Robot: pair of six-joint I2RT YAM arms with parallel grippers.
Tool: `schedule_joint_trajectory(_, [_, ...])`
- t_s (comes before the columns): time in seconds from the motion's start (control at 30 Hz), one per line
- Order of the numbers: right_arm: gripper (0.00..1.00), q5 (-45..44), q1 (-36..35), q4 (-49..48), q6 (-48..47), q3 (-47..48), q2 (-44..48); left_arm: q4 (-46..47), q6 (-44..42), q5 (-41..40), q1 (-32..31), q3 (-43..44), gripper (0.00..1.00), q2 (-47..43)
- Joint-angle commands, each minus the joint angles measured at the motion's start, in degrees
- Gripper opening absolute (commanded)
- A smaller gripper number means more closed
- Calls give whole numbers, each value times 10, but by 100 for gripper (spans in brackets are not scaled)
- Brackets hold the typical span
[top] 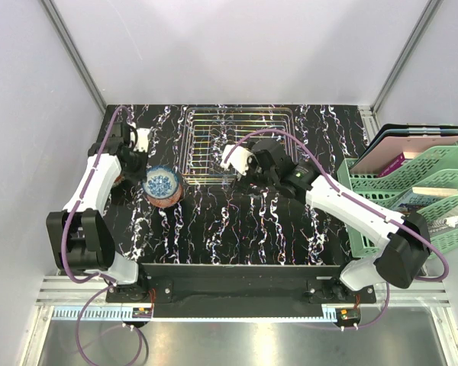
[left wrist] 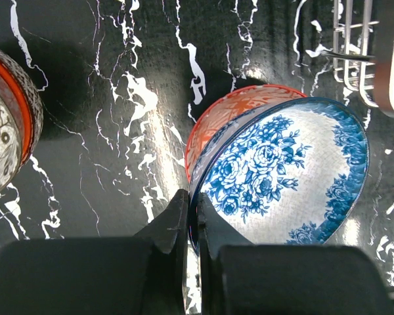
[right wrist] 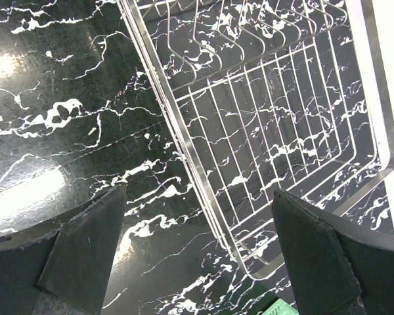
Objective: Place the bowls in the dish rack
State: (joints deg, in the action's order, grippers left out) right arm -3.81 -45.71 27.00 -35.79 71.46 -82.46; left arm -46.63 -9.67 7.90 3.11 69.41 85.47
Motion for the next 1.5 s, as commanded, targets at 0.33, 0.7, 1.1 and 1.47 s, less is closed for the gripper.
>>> schedule_joint_trajectory(0.33, [100,247,67,-3,255,142,-37,-5,-6,131,2,111,0,-78])
schedule_joint_trajectory(0.7, [100,535,135,-31,446,245,-151,41,-27,333,-20,141,0,-62])
schedule_joint_trajectory(1.1, [100,692,164,-264,690,192,-206,96,-23,437,-58,140,0,-61])
schedule_joint_trajectory(1.47, [100,725,187,-520,889,124,-225,136,-3,463,-79,137,0,-56])
